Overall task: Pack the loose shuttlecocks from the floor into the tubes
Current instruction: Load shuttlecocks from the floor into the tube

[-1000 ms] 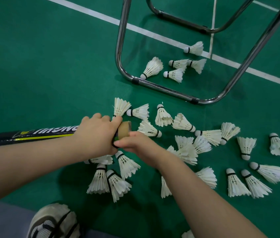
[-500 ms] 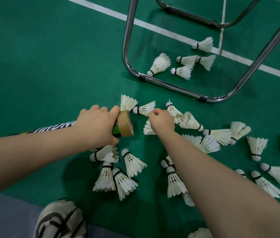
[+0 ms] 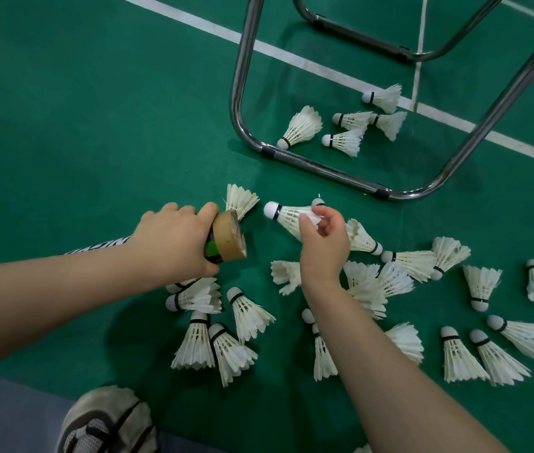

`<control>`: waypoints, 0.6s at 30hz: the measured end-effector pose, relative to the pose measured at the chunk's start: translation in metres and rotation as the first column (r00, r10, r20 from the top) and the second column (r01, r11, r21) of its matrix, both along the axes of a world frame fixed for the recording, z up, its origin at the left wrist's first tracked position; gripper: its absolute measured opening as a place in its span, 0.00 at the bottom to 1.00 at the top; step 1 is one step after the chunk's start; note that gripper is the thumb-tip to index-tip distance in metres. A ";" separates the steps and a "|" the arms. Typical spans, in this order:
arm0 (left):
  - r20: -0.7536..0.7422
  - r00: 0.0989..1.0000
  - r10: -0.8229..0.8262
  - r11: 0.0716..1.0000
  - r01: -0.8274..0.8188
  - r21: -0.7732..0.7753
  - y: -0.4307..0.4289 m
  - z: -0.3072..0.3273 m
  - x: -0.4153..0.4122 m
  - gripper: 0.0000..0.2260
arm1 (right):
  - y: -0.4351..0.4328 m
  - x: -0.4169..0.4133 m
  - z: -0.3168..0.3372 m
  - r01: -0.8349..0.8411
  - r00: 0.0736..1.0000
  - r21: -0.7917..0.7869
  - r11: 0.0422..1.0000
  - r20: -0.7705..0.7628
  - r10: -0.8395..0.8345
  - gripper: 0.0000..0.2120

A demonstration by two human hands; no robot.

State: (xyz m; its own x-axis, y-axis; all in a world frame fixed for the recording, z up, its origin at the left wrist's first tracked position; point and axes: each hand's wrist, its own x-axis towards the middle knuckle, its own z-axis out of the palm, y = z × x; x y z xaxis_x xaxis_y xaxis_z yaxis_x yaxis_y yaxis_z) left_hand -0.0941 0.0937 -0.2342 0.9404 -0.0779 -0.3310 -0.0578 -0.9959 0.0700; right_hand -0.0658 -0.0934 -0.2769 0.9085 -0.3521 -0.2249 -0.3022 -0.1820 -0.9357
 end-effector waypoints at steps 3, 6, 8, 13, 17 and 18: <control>0.001 1.000 0.004 1.000 -0.004 -0.018 0.000 0.001 -0.002 0.28 | 0.004 -0.022 0.012 -0.091 0.995 0.138 0.986 0.039 0.087 0.11; 0.014 1.000 -0.007 1.000 0.007 -0.021 -0.003 0.003 -0.004 0.28 | 0.011 -0.036 0.015 -0.224 0.974 0.128 0.966 0.050 0.219 0.11; 0.021 1.000 -0.012 1.000 0.013 -0.013 -0.004 0.004 -0.005 0.28 | 0.015 -0.039 0.015 -0.276 0.961 0.111 0.955 0.024 0.275 0.09; -0.003 1.000 -0.026 1.000 0.026 0.000 -0.006 0.005 -0.009 0.28 | 0.017 -0.041 0.022 -0.434 0.889 0.252 0.865 -0.038 0.457 0.08; -0.016 0.999 -0.044 0.999 0.044 -0.006 -0.011 0.006 -0.010 0.29 | 0.018 -0.042 0.021 -0.579 0.741 0.333 0.744 -0.165 0.651 0.19; -0.016 0.998 -0.055 0.998 0.055 -0.001 -0.013 0.007 -0.010 0.29 | 0.017 -0.040 0.019 -0.595 0.706 0.364 0.717 -0.190 0.682 0.23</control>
State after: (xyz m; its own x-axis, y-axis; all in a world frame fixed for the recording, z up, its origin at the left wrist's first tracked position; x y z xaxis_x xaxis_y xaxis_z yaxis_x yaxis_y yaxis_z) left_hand -0.1044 0.0811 -0.2274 0.9293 -0.1295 -0.3459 -0.1114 -0.9912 0.0718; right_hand -0.1053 -0.0764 -0.2576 0.7646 0.3998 -0.5055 -0.4646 -0.2018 -0.8622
